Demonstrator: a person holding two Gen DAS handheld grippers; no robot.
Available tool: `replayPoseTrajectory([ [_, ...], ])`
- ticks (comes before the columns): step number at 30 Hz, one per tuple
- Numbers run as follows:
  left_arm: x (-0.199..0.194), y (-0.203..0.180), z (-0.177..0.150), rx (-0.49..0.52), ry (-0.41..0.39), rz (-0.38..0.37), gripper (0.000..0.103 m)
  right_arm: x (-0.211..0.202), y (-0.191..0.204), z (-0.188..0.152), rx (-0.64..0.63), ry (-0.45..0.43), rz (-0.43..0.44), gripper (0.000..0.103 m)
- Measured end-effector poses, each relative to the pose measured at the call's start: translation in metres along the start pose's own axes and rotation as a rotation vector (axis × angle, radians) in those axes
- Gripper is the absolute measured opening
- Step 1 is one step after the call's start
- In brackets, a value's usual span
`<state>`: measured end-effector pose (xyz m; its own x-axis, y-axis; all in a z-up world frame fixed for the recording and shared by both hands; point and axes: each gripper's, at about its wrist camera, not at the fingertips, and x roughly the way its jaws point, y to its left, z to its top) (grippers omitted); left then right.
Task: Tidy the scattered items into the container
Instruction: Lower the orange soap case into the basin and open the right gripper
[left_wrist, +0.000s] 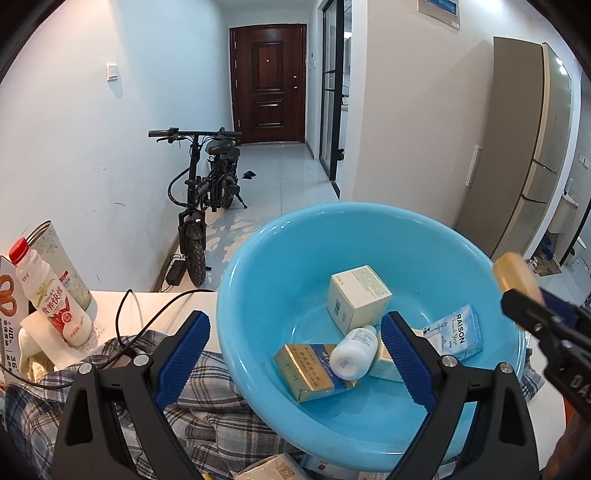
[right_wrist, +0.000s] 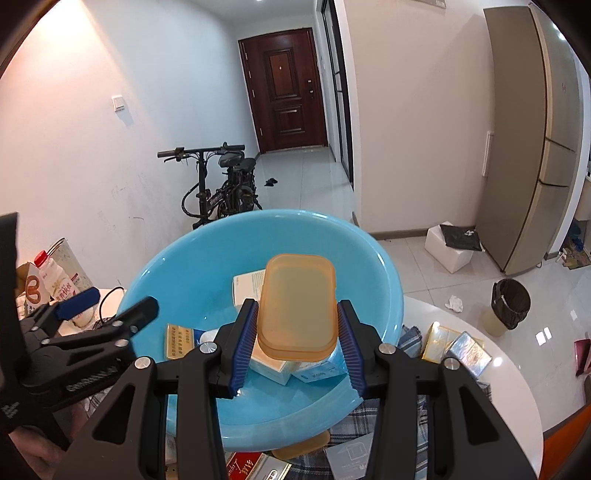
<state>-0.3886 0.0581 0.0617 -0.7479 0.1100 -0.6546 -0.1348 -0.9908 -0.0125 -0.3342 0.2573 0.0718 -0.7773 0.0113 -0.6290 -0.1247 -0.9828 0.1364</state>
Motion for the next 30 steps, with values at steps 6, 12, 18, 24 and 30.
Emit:
replayPoseTrajectory([
  [6,-0.003,0.001,0.001,0.001,-0.009,-0.002,0.096,0.007,0.003,-0.003,-0.005,0.022,-0.012,0.042],
  [12,-0.004,-0.001,0.001,0.007,-0.006,0.002,0.095,0.014,0.005,-0.004,-0.007,0.042,-0.02,0.042],
  [18,-0.003,-0.001,0.002,0.007,-0.005,0.004,0.096,0.018,0.003,-0.005,-0.007,0.053,-0.019,0.043],
  [24,-0.003,0.0,0.002,0.009,-0.007,0.007,0.096,0.02,0.002,-0.006,-0.005,0.057,-0.02,0.043],
  [30,-0.002,-0.001,0.002,0.014,-0.004,0.006,0.096,0.011,0.003,-0.007,-0.004,0.026,-0.023,0.069],
])
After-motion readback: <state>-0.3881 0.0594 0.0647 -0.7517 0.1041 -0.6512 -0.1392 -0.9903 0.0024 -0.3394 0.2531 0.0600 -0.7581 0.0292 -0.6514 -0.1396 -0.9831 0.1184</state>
